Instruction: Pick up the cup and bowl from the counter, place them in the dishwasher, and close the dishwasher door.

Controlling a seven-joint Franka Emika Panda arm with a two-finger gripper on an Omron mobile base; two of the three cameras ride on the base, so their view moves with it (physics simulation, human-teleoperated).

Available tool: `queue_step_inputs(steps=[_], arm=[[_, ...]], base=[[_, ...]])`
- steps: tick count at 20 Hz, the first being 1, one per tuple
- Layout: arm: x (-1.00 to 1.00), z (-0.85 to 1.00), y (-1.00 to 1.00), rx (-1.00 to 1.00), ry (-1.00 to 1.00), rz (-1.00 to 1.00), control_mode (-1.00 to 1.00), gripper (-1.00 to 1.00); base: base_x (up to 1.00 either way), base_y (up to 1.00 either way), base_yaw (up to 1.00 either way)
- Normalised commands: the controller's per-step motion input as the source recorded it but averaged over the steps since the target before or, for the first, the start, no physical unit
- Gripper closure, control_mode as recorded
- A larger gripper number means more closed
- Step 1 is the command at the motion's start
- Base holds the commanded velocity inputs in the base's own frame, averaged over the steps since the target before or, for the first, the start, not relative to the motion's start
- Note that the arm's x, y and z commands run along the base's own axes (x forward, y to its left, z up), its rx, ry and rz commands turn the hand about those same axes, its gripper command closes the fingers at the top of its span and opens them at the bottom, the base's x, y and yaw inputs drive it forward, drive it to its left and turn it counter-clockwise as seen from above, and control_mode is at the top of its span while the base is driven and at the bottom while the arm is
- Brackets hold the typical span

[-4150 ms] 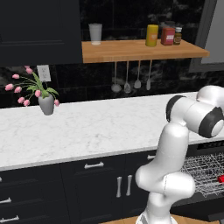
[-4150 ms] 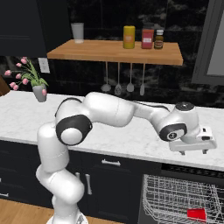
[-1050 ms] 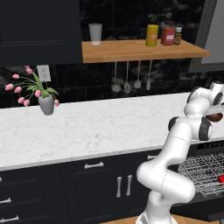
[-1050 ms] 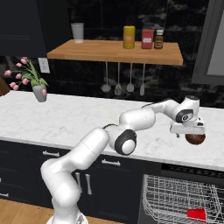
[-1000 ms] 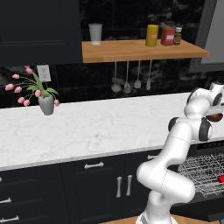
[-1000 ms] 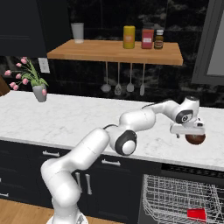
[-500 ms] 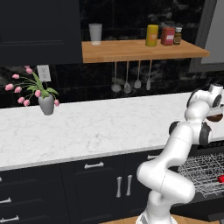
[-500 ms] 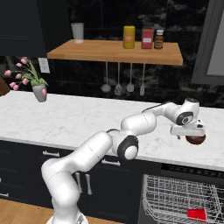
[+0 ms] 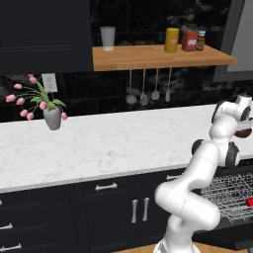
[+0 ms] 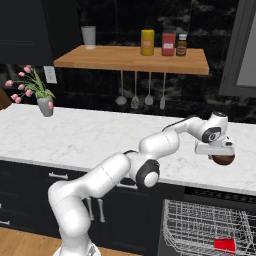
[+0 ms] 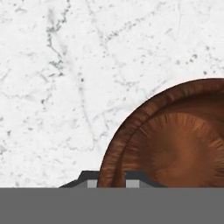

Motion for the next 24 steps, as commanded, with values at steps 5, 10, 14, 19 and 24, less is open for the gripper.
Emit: queue_step_inputs(steps=[5, 10, 14, 19, 24], arm=[[-0.11, 0.0, 0.0, 0.0, 0.0, 0.0, -1.0, 1.0], [-0.76, -0.24, 0.28, 0.0, -0.1, 0.05, -1.0, 1.0], [-1.0, -0.12, 0.89, -0.04, -0.21, 0.11, -1.0, 1.0], [-1.0, -0.06, 1.0, -0.12, -0.19, 0.13, -1.0, 1.0], [-0.99, -0.45, 1.0, -0.21, -0.16, 0.09, -1.0, 1.0]], base=[[0.0, 0.0, 0.0], [0.0, 0.0, 0.0], [0.0, 0.0, 0.0], [0.0, 0.0, 0.0], [0.0, 0.0, 0.0]])
